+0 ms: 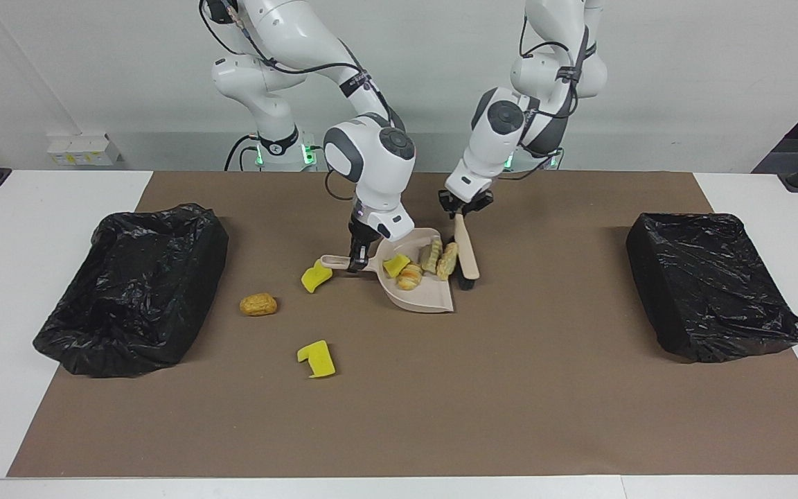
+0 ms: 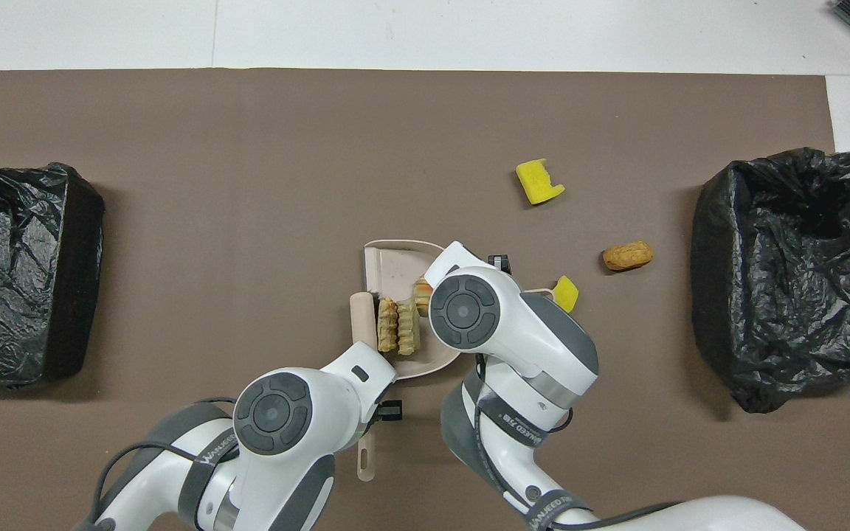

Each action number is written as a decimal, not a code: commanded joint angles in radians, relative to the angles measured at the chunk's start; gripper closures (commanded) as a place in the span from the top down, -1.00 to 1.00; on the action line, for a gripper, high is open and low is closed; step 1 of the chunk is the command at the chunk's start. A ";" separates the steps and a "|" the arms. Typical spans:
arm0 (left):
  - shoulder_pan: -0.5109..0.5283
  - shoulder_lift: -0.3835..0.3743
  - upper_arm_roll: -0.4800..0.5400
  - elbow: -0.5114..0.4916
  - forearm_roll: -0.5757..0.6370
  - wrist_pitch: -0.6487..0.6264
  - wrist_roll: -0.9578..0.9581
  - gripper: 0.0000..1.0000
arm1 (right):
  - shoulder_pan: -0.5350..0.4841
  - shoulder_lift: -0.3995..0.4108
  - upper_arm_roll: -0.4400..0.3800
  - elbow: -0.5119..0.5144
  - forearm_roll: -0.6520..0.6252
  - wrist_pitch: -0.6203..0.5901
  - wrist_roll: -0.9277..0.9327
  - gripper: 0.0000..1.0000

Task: Sweep and dump trash in bin
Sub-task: 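Carry the loaded dustpan with the right gripper over the bin nearest it, then tilt the dustpan with the right gripper to dump trash into the bin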

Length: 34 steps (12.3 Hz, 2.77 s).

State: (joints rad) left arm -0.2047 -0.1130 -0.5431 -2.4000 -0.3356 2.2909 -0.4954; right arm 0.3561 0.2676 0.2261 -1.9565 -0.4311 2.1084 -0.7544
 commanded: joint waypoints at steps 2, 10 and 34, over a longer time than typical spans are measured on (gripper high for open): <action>-0.004 -0.022 0.002 0.025 -0.023 0.004 -0.001 -1.00 | -0.005 0.056 0.010 0.039 -0.001 0.045 0.060 -1.00; 0.051 -0.045 0.031 0.078 0.041 -0.074 -0.097 -1.00 | -0.115 -0.011 0.012 0.077 0.138 0.032 -0.094 -1.00; 0.048 0.004 -0.273 0.010 0.194 -0.028 -0.457 -1.00 | -0.888 -0.113 -0.013 0.334 -0.185 -0.235 -0.886 -1.00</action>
State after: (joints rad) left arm -0.1602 -0.0967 -0.8045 -2.3655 -0.1652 2.2251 -0.9562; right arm -0.5121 0.1896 0.2052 -1.5920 -0.5128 1.8666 -1.6638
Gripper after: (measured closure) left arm 0.744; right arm 0.687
